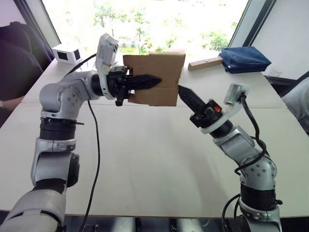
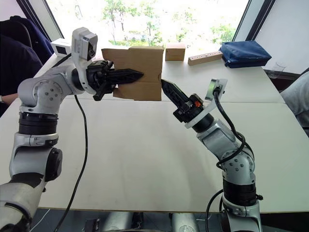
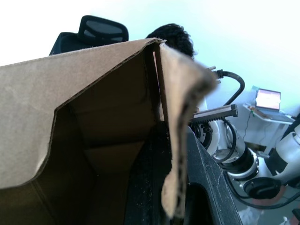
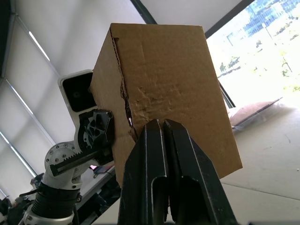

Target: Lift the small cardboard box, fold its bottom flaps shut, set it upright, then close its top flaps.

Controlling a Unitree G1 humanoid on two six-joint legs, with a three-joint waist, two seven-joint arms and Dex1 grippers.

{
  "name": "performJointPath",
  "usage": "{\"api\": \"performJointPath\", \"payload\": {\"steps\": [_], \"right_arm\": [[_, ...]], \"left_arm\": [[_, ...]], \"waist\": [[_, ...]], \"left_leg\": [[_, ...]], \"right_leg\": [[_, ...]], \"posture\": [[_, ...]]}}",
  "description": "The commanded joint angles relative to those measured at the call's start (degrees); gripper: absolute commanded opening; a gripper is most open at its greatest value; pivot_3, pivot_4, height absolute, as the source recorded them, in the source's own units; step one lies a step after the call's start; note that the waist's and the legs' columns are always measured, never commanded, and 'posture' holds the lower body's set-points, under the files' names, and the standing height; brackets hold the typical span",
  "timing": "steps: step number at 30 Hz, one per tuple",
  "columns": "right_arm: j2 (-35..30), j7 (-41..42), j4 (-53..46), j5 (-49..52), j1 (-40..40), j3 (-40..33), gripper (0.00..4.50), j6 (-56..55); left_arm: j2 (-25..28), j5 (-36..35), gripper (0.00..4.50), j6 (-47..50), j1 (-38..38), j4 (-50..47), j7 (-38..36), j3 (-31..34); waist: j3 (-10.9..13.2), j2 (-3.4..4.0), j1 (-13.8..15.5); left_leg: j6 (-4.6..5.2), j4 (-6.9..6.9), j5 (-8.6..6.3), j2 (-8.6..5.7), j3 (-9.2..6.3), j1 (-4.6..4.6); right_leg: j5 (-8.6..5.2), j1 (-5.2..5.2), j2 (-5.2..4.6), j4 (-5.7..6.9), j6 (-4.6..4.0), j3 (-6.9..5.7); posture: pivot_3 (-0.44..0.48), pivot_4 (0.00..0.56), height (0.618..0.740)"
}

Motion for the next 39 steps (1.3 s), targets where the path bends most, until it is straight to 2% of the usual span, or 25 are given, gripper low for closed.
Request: {"api": "performJointPath", "payload": {"steps": [1,3,5,9,10,12,17,20,24,28,31,38,39], "right_arm": [[-4.51,2.87,-4.61,1.88,3.08,-2.11,0.09,2.05],[-8.29,4.11,-5.42,3.05,6.18,-4.42,0.09,3.40],[-14.98,7.20,-6.49,2.39,10.35,-7.19,0.09,6.05],[-26.93,14.50,-8.67,-6.09,16.26,-5.73,0.09,8.29],[-28.71,15.37,-9.08,-7.82,16.91,-5.13,0.09,8.56],[-30.77,16.80,-9.88,-9.73,17.63,-4.42,0.09,8.59],[-35.28,19.70,-13.83,-14.50,19.37,-2.88,0.09,9.27],[-35.46,19.69,-14.76,-16.27,19.03,-1.79,0.09,9.20],[-31.91,16.45,-17.63,-15.96,17.20,1.62,0.09,10.02],[-28.42,13.85,-18.44,-20.17,17.69,6.42,0.09,10.04],[-26.96,13.14,-19.10,-21.36,18.10,7.93,0.09,10.04],[-25.27,11.76,-18.74,-24.06,17.92,8.85,0.09,10.36],[-25.12,11.68,-18.85,-24.07,17.97,8.69,0.03,10.50]], "left_arm": [[2.43,4.23,0.00,-3.52,-3.04,-1.36,-2.53,-3.85],[4.87,8.37,0.00,-5.69,-4.11,-2.33,-4.71,-7.95],[8.01,13.17,0.00,-8.49,-6.31,-3.27,-9.55,-13.72],[12.20,23.51,0.00,-15.17,-10.40,-2.67,-17.02,-24.41],[14.68,25.40,0.00,-17.48,-11.73,-3.55,-18.30,-29.03],[17.33,26.88,0.00,-20.69,-13.51,-4.65,-19.42,-34.39],[19.07,30.88,0.00,-18.89,-18.36,-9.32,-19.46,-45.73],[18.87,31.93,0.00,-16.65,-19.94,-10.99,-19.46,-49.74],[10.58,38.14,0.00,-2.28,-20.42,-11.18,-17.78,-53.07],[7.40,41.01,0.00,7.37,-20.50,-13.76,-16.58,-56.02],[6.42,41.33,0.00,10.63,-20.25,-16.09,-16.31,-57.53],[5.82,41.44,0.00,11.00,-19.87,-17.09,-16.43,-58.31],[5.81,41.34,0.25,10.93,-19.88,-17.34,-16.46,-58.30]], "waist": [[0.00,0.00,0.00],[0.00,-0.01,0.00],[0.01,0.00,0.16],[0.01,-0.03,0.09],[0.01,0.00,0.06],[0.01,-0.01,-0.15],[0.04,-0.04,0.50],[0.04,-0.05,0.94],[0.05,-0.08,1.61],[0.05,-0.07,1.20],[0.05,-0.07,1.08],[0.05,-0.06,1.33],[0.05,-0.06,1.33]], "left_leg": [[0.00,0.00,0.00,-0.01,0.00,-0.02],[0.02,0.00,-0.01,-0.02,0.01,-0.03],[0.04,0.00,-0.03,-0.02,0.02,-0.04],[0.09,-0.02,-0.06,-0.07,0.07,-0.04],[0.09,0.00,-0.06,-0.04,0.06,-0.02],[0.09,-0.01,-0.06,-0.08,0.08,-0.01],[0.09,-0.02,-0.06,-0.02,0.00,-0.06],[0.10,0.01,-0.06,-0.02,0.05,-0.11],[0.11,0.21,-0.06,-0.07,-0.03,-0.24],[0.38,0.77,-0.22,-0.04,-0.18,-0.82],[0.40,0.79,-0.22,-0.06,-0.07,-0.97],[0.39,0.83,-0.22,-0.06,-0.10,-0.93],[0.39,0.83,-0.22,-0.06,-0.10,-0.93]], "right_leg": [[0.00,0.00,0.00,-0.03,0.00,0.00],[0.00,0.00,-0.01,-0.06,0.00,0.00],[-0.01,0.00,-0.01,-0.07,-0.01,0.00],[-0.12,0.01,-0.01,-0.17,-0.22,0.03],[-0.13,0.02,0.02,-0.17,-0.23,0.03],[-0.15,0.00,0.07,-0.19,-0.25,0.06],[-0.16,-0.05,0.17,-0.13,-0.21,0.06],[-0.17,-0.07,0.11,-0.17,-0.18,0.12],[-0.19,-0.06,0.11,-0.16,-0.15,0.08],[-0.17,-0.36,0.15,0.01,0.08,0.03],[-0.12,-0.60,0.13,0.07,0.16,0.19],[-0.15,-0.58,0.12,0.19,0.12,0.16],[-0.14,-0.58,0.12,0.19,0.14,0.16]], "posture": [[0.000,0.150,0.740],[0.000,0.150,0.740],[0.000,0.150,0.740],[0.000,0.150,0.740],[0.000,0.150,0.740],[0.000,0.150,0.740],[0.000,0.150,0.740],[0.000,0.150,0.740],[0.000,0.150,0.740],[0.000,0.150,0.740],[0.000,0.150,0.740],[0.000,0.150,0.740],[0.000,0.150,0.740]]}}
